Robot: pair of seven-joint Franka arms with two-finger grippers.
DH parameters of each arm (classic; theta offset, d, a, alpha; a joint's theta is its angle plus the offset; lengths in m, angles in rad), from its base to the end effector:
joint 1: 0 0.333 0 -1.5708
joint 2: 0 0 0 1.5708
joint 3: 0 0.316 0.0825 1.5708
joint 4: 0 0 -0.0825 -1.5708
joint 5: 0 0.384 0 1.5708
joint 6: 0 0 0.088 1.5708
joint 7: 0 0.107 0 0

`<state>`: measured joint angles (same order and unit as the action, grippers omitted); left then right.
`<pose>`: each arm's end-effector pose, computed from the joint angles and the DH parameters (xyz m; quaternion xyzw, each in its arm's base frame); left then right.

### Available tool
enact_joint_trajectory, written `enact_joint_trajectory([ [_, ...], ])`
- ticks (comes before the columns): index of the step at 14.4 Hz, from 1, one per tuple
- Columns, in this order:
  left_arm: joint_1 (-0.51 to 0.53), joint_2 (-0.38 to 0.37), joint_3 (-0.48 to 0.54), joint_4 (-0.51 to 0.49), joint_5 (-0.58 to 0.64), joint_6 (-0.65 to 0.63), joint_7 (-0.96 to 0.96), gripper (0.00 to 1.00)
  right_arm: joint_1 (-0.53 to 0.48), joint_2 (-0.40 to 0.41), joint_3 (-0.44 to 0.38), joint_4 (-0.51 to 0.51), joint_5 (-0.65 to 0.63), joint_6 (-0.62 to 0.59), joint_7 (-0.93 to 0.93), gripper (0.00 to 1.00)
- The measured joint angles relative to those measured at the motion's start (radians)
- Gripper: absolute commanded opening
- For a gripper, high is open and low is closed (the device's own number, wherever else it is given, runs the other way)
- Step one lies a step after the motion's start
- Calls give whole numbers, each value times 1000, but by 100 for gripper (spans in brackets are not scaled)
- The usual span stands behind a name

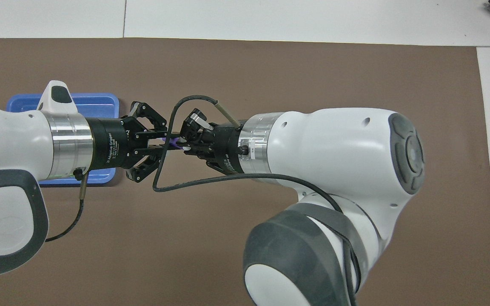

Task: Right arm passes pens to left for tray arrangement
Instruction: 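Bring the purple pen to the left gripper and close the left gripper, then pull the pen away with the left gripper while the right gripper opens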

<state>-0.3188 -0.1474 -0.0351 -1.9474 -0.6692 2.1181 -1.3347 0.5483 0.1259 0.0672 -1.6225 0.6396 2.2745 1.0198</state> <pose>0.5031 -0.2172 0.5861 0.7649 0.5491 -0.1258 0.3124 0.5194 0.3821 0.6062 -0.8696 0.3164 0.0417 0.3769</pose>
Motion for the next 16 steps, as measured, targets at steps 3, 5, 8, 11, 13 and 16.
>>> enact_joint_trajectory([
  [3, 0, 0, 3, 0, 0, -8, 2, 0, 1, 1, 1, 0, 2, 0, 0, 74],
  [5, 11, 0, 9, -2, 1, -18, 17, 0, -2, 1, -2, -1, 2, 0, 0, 100],
  [8, 26, 0, 16, -4, 7, -34, 41, 0, -4, 1, -7, -1, 1, -1, 0, 100],
  [11, 25, -1, 14, -9, 138, -90, 185, 0, -9, -2, -14, 0, -13, -59, -29, 100],
  [13, 25, -5, 15, -17, 226, -150, 347, 0, -41, -10, -17, 2, -57, -146, -131, 100],
  [16, 50, -30, 18, -71, 257, -169, 543, 0, -114, -31, -20, 3, -114, -271, -321, 100],
])
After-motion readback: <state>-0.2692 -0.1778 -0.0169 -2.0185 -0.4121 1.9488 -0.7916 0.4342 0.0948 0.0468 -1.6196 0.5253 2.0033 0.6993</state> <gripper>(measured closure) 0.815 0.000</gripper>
